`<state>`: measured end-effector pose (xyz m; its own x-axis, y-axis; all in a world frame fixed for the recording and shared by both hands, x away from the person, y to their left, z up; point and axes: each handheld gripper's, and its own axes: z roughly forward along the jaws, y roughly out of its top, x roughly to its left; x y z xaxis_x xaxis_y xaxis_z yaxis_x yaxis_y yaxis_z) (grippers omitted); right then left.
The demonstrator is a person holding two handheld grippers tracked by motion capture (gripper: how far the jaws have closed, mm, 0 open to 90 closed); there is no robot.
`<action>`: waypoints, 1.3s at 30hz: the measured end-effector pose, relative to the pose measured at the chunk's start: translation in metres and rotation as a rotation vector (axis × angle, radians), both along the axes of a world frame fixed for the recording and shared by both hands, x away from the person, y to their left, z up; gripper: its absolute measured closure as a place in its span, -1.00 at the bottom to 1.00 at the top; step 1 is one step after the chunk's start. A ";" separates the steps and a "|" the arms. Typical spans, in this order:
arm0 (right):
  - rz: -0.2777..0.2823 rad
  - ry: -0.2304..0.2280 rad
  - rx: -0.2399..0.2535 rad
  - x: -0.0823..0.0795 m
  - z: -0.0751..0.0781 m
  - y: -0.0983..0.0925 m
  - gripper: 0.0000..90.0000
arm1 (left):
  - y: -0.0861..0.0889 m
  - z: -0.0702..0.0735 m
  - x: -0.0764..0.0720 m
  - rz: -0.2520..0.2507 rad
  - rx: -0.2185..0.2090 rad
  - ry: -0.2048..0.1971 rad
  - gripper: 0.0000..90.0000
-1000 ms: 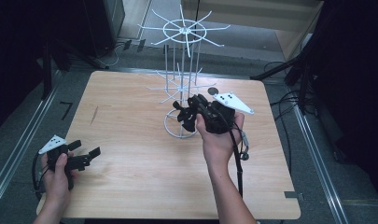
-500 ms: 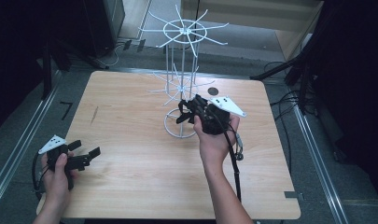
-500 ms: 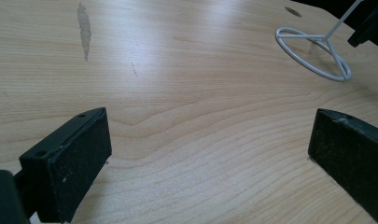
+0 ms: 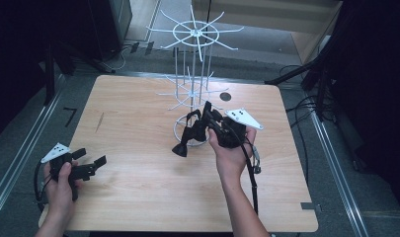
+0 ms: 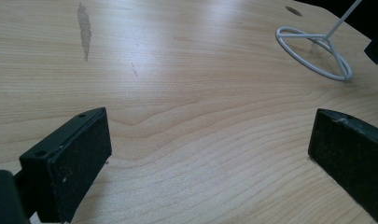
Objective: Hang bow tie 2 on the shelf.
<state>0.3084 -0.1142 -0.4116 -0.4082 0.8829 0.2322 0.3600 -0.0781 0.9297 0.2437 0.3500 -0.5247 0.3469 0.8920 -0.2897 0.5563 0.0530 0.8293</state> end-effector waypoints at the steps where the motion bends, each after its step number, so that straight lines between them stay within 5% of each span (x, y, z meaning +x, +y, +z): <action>1: 0.008 0.003 0.003 -0.001 -0.003 -0.002 0.56 | 0.000 0.000 0.000 -0.001 -0.001 0.000 -1.00; 11: 0.028 0.001 -0.007 -0.005 -0.014 -0.010 0.46 | 0.000 0.000 0.000 -0.001 0.000 0.002 -1.00; 22: 0.054 -0.037 -0.064 -0.012 -0.024 -0.019 -0.05 | 0.000 0.000 0.000 -0.002 0.003 0.002 -1.00; 30: 0.076 -0.028 -0.078 -0.016 -0.031 -0.027 -0.63 | 0.000 0.000 0.000 -0.002 0.002 0.002 -1.00; 39: 0.104 -0.012 -0.064 -0.022 -0.038 -0.041 -0.84 | 0.000 0.000 0.000 -0.001 0.003 0.002 -1.00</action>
<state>0.2863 -0.1550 -0.4499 -0.5005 0.8487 0.1709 0.3518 0.0190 0.9359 0.2435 0.3501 -0.5246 0.3476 0.8923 -0.2879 0.5578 0.0500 0.8285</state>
